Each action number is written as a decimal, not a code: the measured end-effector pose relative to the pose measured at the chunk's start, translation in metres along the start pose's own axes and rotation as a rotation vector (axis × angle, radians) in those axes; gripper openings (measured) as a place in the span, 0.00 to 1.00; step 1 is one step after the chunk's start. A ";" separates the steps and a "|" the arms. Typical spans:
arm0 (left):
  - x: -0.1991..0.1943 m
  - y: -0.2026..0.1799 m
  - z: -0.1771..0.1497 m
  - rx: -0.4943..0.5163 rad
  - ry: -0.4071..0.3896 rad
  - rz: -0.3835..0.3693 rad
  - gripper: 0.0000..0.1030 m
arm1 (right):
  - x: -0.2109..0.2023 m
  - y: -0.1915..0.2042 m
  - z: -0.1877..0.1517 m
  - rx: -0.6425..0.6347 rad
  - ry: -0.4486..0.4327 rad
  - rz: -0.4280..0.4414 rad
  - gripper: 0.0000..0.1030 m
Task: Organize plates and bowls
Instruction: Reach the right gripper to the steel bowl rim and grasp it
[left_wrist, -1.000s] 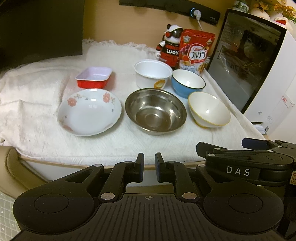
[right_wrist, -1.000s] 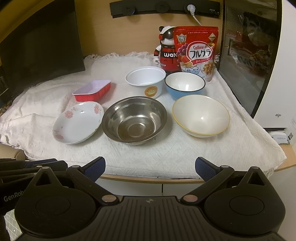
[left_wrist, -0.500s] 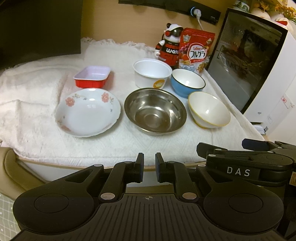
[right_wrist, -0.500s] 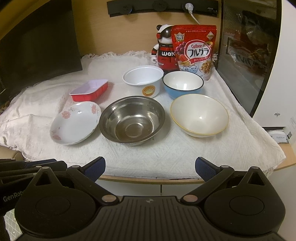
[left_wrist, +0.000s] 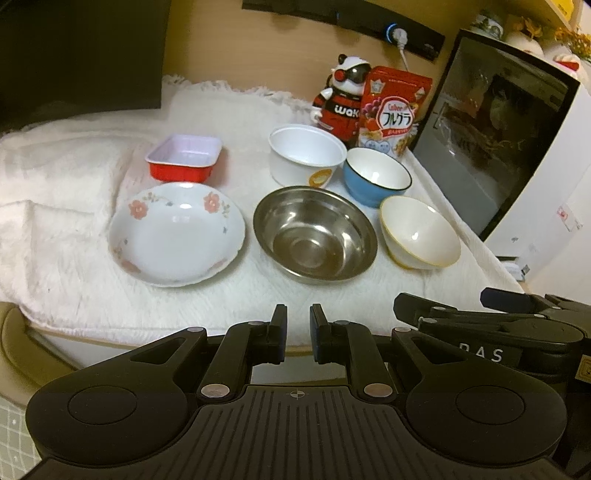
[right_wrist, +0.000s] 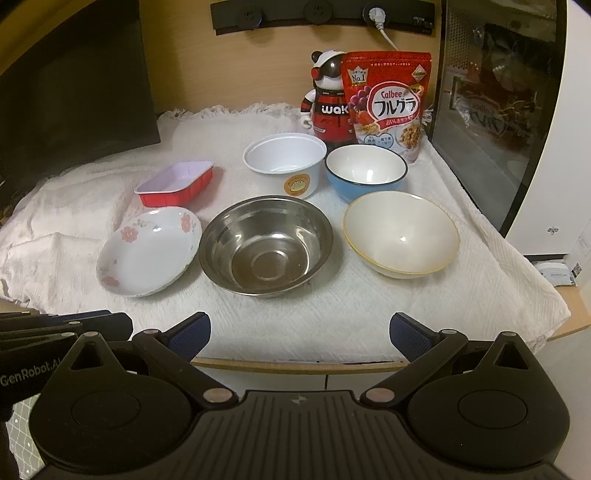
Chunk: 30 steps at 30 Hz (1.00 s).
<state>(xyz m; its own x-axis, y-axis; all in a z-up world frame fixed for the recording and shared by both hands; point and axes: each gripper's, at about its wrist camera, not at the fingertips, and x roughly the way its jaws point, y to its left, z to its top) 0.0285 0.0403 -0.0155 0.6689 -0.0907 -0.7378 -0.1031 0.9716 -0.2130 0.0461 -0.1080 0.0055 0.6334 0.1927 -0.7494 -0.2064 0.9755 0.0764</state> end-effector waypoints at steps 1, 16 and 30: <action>0.001 0.004 0.002 -0.006 0.001 -0.009 0.15 | 0.001 0.001 0.000 0.006 -0.004 0.006 1.00; 0.068 0.087 0.025 -0.213 0.045 -0.256 0.16 | 0.042 -0.020 -0.006 0.246 0.027 0.088 1.00; 0.163 0.046 0.121 0.060 0.053 -0.055 0.17 | 0.152 -0.060 0.035 0.158 0.174 0.323 1.00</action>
<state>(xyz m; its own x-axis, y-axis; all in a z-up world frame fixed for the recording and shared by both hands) 0.2218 0.0967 -0.0685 0.6321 -0.1543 -0.7594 -0.0215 0.9761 -0.2163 0.1808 -0.1333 -0.0904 0.4164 0.4843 -0.7694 -0.2479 0.8747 0.4164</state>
